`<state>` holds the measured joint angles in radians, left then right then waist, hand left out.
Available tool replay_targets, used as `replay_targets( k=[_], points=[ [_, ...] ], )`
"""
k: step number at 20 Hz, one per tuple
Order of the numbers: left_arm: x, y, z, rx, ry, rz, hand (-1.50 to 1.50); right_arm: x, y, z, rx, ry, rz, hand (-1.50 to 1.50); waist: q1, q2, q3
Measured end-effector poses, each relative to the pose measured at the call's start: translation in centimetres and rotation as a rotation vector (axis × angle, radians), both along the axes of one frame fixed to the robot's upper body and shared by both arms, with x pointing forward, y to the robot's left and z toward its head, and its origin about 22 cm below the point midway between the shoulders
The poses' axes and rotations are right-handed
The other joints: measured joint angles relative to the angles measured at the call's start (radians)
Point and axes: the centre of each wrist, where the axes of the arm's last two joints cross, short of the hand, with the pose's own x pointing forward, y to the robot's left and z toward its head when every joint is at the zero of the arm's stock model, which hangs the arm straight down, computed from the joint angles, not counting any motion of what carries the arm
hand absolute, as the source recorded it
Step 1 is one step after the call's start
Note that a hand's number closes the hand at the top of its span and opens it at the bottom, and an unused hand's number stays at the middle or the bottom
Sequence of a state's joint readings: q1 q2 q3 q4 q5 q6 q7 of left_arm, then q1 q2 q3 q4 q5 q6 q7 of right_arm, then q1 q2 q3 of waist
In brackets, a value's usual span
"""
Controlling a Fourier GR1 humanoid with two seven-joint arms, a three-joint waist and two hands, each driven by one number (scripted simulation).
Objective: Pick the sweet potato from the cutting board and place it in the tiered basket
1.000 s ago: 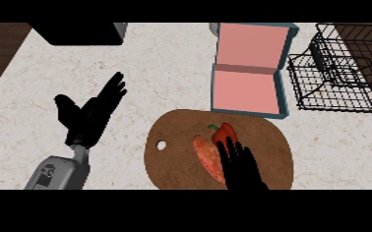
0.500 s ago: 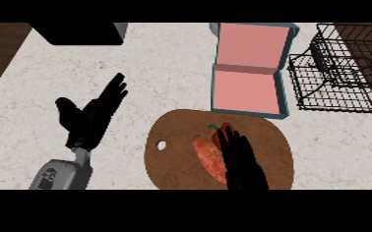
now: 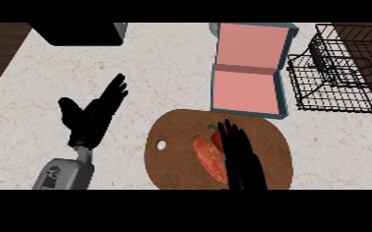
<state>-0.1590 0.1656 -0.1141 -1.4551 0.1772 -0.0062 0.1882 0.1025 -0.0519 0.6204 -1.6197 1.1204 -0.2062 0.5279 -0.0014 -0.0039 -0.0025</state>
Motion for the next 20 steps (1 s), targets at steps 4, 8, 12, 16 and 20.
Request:
replay_targets(
  k=[4, 8, 12, 16, 20],
  points=[
    [0.1, -0.3, 0.7, -0.003, -0.001, -0.002, 0.0, 0.6, -0.1, -0.9, 0.009, 0.016, 0.006, -1.5, 0.0, -0.003, -0.002],
    [-0.1, 0.5, 0.5, -0.002, -0.005, 0.001, 0.0, 1.3, -0.9, -1.5, 0.015, 0.028, 0.033, 1.5, -0.001, -0.004, -0.003],
    [0.7, 0.1, 0.8, -0.005, -0.004, 0.001, 0.0, 1.5, -0.5, -1.7, 0.03, 0.002, 0.102, 1.5, -0.004, -0.011, -0.009],
    [0.7, -0.7, 0.8, -0.009, 0.002, 0.001, 0.0, 1.7, 0.0, -1.8, 0.018, -0.044, 0.139, 1.5, -0.006, -0.016, -0.013],
    [1.0, -0.1, 1.1, -0.004, 0.004, -0.002, 0.0, 1.6, 0.4, -1.7, 0.02, -0.088, 0.153, 1.5, -0.006, -0.016, -0.013]
  ],
)
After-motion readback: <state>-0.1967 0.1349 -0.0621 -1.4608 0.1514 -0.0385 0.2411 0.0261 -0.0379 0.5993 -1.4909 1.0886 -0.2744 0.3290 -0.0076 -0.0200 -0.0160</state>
